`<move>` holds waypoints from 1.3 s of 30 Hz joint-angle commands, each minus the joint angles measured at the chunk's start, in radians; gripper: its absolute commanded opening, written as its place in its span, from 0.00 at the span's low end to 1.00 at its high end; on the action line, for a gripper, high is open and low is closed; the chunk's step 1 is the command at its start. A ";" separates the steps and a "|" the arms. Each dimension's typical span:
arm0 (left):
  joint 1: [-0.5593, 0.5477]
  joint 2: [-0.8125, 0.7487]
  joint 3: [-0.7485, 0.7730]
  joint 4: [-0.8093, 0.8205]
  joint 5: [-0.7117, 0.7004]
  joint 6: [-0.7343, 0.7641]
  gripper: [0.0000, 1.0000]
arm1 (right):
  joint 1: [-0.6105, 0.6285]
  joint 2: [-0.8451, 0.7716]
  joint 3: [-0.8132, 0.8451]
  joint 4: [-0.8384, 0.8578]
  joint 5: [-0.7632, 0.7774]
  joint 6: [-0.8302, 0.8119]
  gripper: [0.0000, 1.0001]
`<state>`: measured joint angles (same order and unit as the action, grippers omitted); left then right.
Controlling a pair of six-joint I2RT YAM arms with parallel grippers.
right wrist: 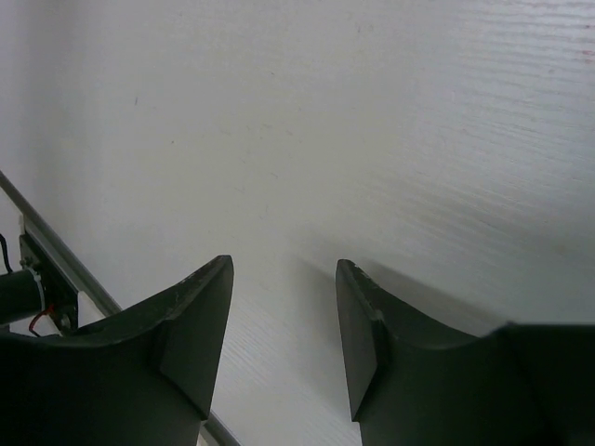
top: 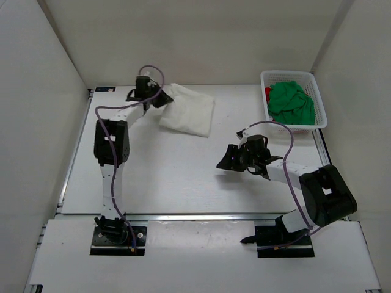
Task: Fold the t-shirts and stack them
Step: Put the neatly folded tshirt into the corner of the board with the left arm
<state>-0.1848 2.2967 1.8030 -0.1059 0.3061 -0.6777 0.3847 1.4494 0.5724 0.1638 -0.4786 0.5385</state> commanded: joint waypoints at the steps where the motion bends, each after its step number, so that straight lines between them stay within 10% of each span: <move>1: 0.239 -0.074 0.035 -0.057 -0.065 -0.023 0.02 | 0.009 -0.007 0.006 0.059 -0.026 0.000 0.46; 6: 0.430 -0.167 -0.235 0.080 -0.070 -0.124 0.09 | 0.020 0.000 0.015 0.059 -0.054 -0.002 0.47; 11: 0.550 -0.111 -0.329 0.212 0.031 -0.212 0.42 | 0.048 -0.017 0.012 0.048 -0.066 -0.003 0.46; 23: 0.581 -0.183 -0.422 0.199 -0.005 -0.186 0.50 | 0.048 -0.052 0.024 0.019 -0.051 -0.008 0.47; 28: 0.561 -0.321 -0.567 0.273 -0.096 -0.188 0.99 | 0.052 -0.041 0.050 -0.044 -0.040 -0.026 0.51; 32: 0.525 -0.413 -0.608 0.233 -0.168 -0.131 0.99 | 0.068 -0.081 0.070 -0.078 0.023 -0.041 0.55; 39: 0.218 -0.554 -0.528 0.062 -0.333 0.148 0.99 | 0.031 -0.018 0.332 -0.206 0.260 -0.110 0.06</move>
<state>0.2329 1.8339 1.1660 0.0845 0.0807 -0.7216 0.4427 1.4086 0.7422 -0.0124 -0.3752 0.4812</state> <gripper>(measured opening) 0.987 0.101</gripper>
